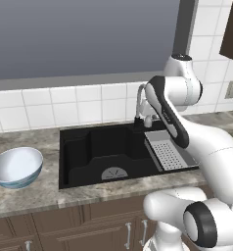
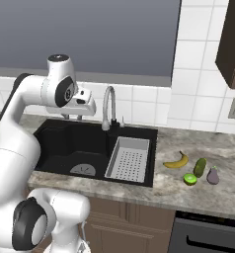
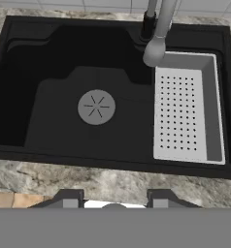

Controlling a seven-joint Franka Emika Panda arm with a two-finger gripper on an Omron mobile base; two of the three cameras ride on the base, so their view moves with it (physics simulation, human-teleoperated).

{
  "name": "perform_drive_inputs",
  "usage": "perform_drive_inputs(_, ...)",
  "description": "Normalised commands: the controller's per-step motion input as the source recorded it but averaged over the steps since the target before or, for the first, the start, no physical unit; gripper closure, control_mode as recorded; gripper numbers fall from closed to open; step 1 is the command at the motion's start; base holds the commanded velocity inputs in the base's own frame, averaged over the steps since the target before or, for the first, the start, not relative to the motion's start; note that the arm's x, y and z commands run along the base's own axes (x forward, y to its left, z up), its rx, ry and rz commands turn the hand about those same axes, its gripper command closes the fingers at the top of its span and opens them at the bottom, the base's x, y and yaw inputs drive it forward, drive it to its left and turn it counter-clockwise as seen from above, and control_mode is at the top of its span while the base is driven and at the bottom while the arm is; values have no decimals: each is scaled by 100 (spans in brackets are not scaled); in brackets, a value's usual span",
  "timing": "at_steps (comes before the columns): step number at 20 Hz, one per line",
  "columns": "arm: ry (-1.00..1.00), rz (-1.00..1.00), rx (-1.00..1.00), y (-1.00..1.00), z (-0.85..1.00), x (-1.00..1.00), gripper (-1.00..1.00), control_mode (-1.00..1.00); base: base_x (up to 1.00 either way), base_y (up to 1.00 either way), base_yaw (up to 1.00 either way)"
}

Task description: There is a mixed pile of frozen fruits and vegetables on the counter. Locate all the frozen vegetables and place the items in a bowl on the counter. Take all the frozen fruits and defrost them in a running sink.

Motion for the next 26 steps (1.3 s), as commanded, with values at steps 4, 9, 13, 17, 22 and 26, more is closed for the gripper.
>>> perform_drive_inputs(4, -1, 1, 0, -10, 0, 0, -100, -100, 0, 0, 0)
perform_drive_inputs(9, 0, 0, 0, -27, 1, 0, -100, -100, 0, 0, 0)
perform_drive_inputs(13, 0, 0, 0, -31, 0, 0, -100, -100, 0, 0, 0)
perform_drive_inputs(17, 0, 0, 0, -30, 0, 0, -100, -100, 0, 0, 0)
perform_drive_inputs(22, 0, 0, -2, -42, -8, 3, -100, -100, 0, 0, 0)
perform_drive_inputs(26, 0, -1, -3, -58, -13, 3, -100, -100, 0, 0, 0)
